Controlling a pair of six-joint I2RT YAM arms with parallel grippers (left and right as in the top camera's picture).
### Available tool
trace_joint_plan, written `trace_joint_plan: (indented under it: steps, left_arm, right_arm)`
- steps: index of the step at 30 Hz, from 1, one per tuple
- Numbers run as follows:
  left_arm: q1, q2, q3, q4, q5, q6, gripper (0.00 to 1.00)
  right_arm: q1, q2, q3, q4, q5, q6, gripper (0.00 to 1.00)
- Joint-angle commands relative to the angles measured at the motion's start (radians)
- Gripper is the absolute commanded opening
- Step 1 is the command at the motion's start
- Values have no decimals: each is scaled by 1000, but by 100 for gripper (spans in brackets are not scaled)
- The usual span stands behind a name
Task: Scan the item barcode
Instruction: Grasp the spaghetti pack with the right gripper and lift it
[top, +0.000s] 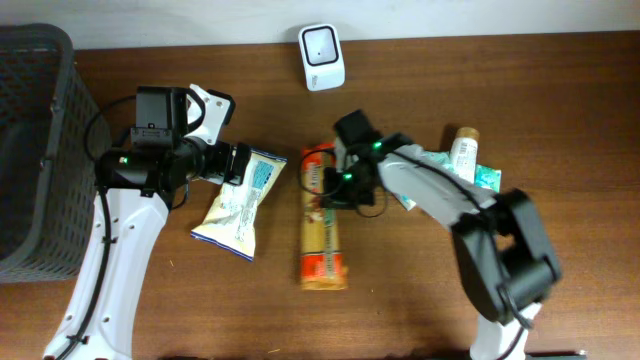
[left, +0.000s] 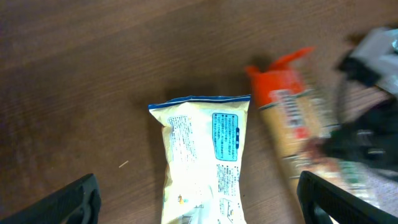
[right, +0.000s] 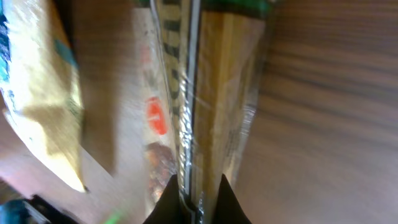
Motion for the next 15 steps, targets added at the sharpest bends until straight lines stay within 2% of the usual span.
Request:
trace_joint_plan:
  steps: [1, 5, 8, 10, 11, 12, 15]
  left_arm:
    - [3, -10, 7, 0, 0, 16, 99]
    - [3, -10, 7, 0, 0, 16, 99]
    - [3, -10, 7, 0, 0, 16, 99]
    - [3, -10, 7, 0, 0, 16, 99]
    - [3, -10, 7, 0, 0, 16, 99]
    - [3, -10, 7, 0, 0, 16, 99]
    - [3, -10, 7, -1, 0, 16, 99]
  right_arm:
    - [-14, -126, 216, -318, 325, -107, 4]
    - [53, -48, 298, -476, 729, -125, 4]
    - [55, 123, 303, -521, 878, -128, 4]
    - [63, 190, 335, -514, 801, -153, 5]
    - [71, 193, 340, -493, 729, -192, 11]
    - [95, 193, 350, -468, 622, -238, 23]
    - [172, 193, 351, -412, 446, -256, 43]
